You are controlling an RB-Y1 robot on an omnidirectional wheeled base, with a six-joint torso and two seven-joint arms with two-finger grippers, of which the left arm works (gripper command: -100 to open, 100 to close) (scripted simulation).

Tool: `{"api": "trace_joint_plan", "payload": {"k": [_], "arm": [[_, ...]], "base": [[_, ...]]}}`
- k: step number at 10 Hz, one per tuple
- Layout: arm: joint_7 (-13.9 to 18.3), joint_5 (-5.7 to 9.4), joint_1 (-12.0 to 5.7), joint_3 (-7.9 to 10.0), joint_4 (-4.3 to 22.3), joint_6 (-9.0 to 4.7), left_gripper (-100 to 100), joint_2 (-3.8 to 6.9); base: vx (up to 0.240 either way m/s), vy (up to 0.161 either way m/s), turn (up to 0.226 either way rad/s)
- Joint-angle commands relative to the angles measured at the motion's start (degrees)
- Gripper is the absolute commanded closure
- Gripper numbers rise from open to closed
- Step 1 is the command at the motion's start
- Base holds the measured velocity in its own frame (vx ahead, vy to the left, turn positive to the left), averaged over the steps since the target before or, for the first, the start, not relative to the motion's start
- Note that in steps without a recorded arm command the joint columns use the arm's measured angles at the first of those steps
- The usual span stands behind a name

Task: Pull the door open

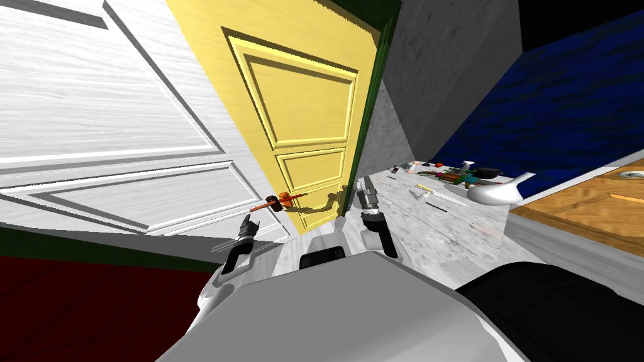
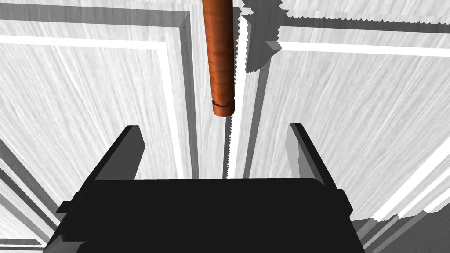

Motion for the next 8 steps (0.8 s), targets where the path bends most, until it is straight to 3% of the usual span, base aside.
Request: {"api": "trace_joint_plan", "payload": {"k": [1, 3, 5, 6, 7, 8], "arm": [[0.5, 0.38, 0.48, 0.86, 0.1, 0.15, -100, 0.89], [0.8, 0.56, 0.13, 1.13, 0.8, -0.31, -100, 1.14], [1.0, 0.45, -1.09, 0.05, 0.6, -0.78, -100, 0.47], [0.9, 0.46, -1.03, 0.36, 1.2, -0.89, -100, 0.65], [0.9, 0.46, -1.03, 0.36, 1.2, -0.89, 100, 0.65], [0.9, 0.46, -1.03, 0.36, 1.2, -0.89, 100, 0.65]], "base": [[0.172, 0.088, -0.055], [0.174, 0.068, -0.084], [0.198, -0.017, -0.172], [0.084, -0.024, -0.019], [-0.019, 0.001, 0.039], [-0.036, 0.005, -0.018]]}}
